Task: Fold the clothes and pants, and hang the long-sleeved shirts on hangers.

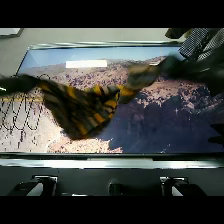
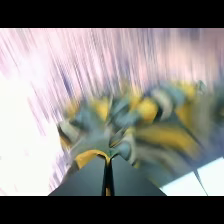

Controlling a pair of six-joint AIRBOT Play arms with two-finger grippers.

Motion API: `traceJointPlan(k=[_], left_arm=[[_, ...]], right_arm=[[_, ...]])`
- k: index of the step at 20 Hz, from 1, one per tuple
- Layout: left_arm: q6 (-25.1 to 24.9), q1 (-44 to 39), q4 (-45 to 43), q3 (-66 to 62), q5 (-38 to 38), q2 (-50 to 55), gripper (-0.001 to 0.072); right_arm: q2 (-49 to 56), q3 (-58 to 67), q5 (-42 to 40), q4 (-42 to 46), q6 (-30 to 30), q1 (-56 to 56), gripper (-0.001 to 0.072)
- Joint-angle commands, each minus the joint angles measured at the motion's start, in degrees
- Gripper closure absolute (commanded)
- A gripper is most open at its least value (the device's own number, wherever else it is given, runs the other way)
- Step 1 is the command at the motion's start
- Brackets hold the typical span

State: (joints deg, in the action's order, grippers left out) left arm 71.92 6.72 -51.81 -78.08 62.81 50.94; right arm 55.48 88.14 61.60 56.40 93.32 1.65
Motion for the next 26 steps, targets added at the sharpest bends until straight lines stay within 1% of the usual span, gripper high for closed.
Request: traceJointPlan(k=[1, 3, 6, 7, 8, 9, 11, 13, 16, 17, 18, 19, 20, 22, 24, 26], left_arm=[[6.21, 3.96, -7.19, -10.38, -7.85, -9.49, 0.0690], [10.99, 5.42, -13.05, -10.45, -10.40, -15.26, 0.0690], [20.52, 6.91, -23.87, -10.43, -8.94, -21.81, 0.0689], [23.02, 7.15, -26.29, -10.43, -8.17, -23.10, 0.0689], [24.92, 7.17, -27.80, -10.40, -7.28, -23.87, 0.0689], [25.79, 7.17, -27.76, -10.40, -6.27, -24.00, 0.0689], [25.88, 7.13, -26.40, -9.46, -3.78, -23.28, 0.0689], [25.86, 7.10, -22.36, -4.74, -3.34, -22.58, 0.0689], [25.35, 7.10, -13.51, 7.13, -4.81, -19.96, 0.0689], [24.37, 7.02, -10.82, 11.06, -5.77, -18.38, 0.0689], [23.85, 6.60, -8.68, 15.08, -7.13, -16.31, 0.0689], [23.87, 5.64, -7.67, 18.62, -8.39, -13.88, 0.0689], [23.82, 4.31, -7.50, 21.51, -9.57, -11.28, 0.0689], [22.01, 0.61, -7.50, 26.23, -11.67, -5.49, 0.0689], [21.92, -3.10, -7.52, 29.24, -12.98, 0.48, 0.0689], [21.94, -5.97, -7.52, 30.29, -13.44, 5.92, 0.0688]], right_arm=[[-8.41, 14.27, 0.94, 16.35, 4.57, -3.82, 0.0688], [-13.99, 16.55, 0.81, 24.02, 7.28, -3.82, 0.0688], [-21.57, 16.72, 0.04, 31.52, 10.51, -3.82, 0.0688], [-22.93, 16.72, -0.61, 33.33, 12.24, -3.82, 0.0688], [-23.58, 16.72, -1.53, 35.36, 14.43, -3.82, 0.0688], [-23.39, 16.72, -2.23, 36.76, 16.50, -3.82, 0.0688], [-20.76, 16.72, -2.12, 38.38, 18.71, -3.82, 0.0688], [-15.26, 16.72, -1.60, 39.01, 19.30, -3.82, 0.0688], [-2.73, 16.72, -3.06, 38.69, 24.96, -3.82, 0.0687], [2.34, 16.72, -4.66, 37.79, 27.32, -3.82, 0.0686], [7.13, 16.72, -6.10, 35.76, 28.15, -3.82, 0.0686], [12.39, 16.72, -6.62, 31.63, 28.48, -3.82, 0.0686], [17.31, 16.72, -6.12, 26.95, 28.28, -3.82, 0.0686], [27.30, 16.72, -3.21, 19.08, 25.05, -3.02, 0.0687], [36.20, 16.70, 1.60, 15.10, 20.57, -1.31, 0.0676], [42.32, 16.70, 6.34, 13.49, 17.44, -0.33, 0.0622]])
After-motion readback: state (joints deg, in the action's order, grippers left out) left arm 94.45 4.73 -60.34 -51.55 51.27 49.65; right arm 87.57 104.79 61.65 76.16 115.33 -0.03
